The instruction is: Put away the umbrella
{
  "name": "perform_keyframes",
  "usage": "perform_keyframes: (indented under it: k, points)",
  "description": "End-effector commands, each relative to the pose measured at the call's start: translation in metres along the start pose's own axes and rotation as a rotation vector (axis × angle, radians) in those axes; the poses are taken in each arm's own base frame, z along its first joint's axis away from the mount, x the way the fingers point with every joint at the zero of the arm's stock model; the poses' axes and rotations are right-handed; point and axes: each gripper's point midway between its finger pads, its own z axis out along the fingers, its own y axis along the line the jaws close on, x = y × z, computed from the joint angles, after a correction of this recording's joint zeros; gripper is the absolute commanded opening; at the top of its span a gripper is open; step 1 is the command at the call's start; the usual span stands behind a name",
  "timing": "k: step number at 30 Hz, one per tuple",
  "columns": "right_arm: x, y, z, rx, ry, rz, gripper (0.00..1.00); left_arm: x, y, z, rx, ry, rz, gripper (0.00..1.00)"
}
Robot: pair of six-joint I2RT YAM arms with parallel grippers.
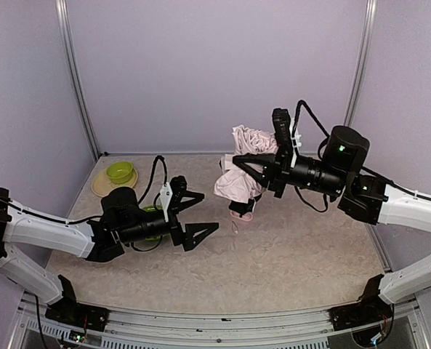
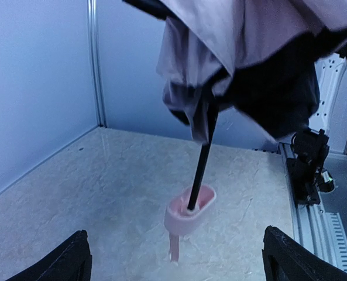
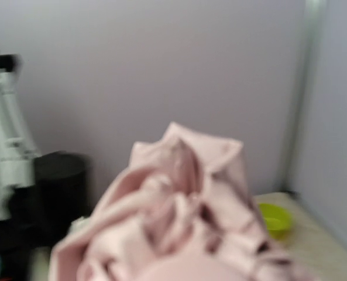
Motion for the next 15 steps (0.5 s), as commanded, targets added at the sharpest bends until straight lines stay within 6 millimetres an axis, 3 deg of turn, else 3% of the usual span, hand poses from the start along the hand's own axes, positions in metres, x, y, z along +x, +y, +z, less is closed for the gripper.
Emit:
perform_keyframes:
  k: [1, 3, 5, 9, 11, 13, 15]
  points:
    - [0.027, -0.040, -0.007, 0.209, 0.088, -0.090, 0.00, 0.010, 0.017, -0.012, -0.109, 0.076, 0.063, 0.99]
    - [0.041, -0.050, -0.002, 0.220, 0.122, -0.086, 0.00, 0.007, 0.020, -0.014, -0.119, 0.078, 0.075, 0.99]
    - [0.042, -0.055, 0.004, 0.211, 0.124, -0.087, 0.00, 0.001, 0.025, -0.016, -0.144, 0.076, 0.081, 0.99]
    - [0.010, -0.059, 0.009, 0.215, 0.060, -0.157, 0.00, -0.010, 0.035, -0.027, -0.189, 0.053, 0.082, 0.99]
    - [0.004, -0.062, 0.011, 0.223, 0.051, -0.181, 0.00, -0.015, 0.039, -0.033, -0.204, 0.038, 0.080, 0.99]
    - [0.020, -0.065, 0.014, 0.234, 0.076, -0.177, 0.00, -0.015, 0.044, -0.037, -0.218, 0.037, 0.079, 0.99]
    - [0.067, -0.063, 0.013, 0.225, 0.132, -0.146, 0.00, -0.012, 0.047, -0.039, -0.232, 0.044, 0.075, 0.99]
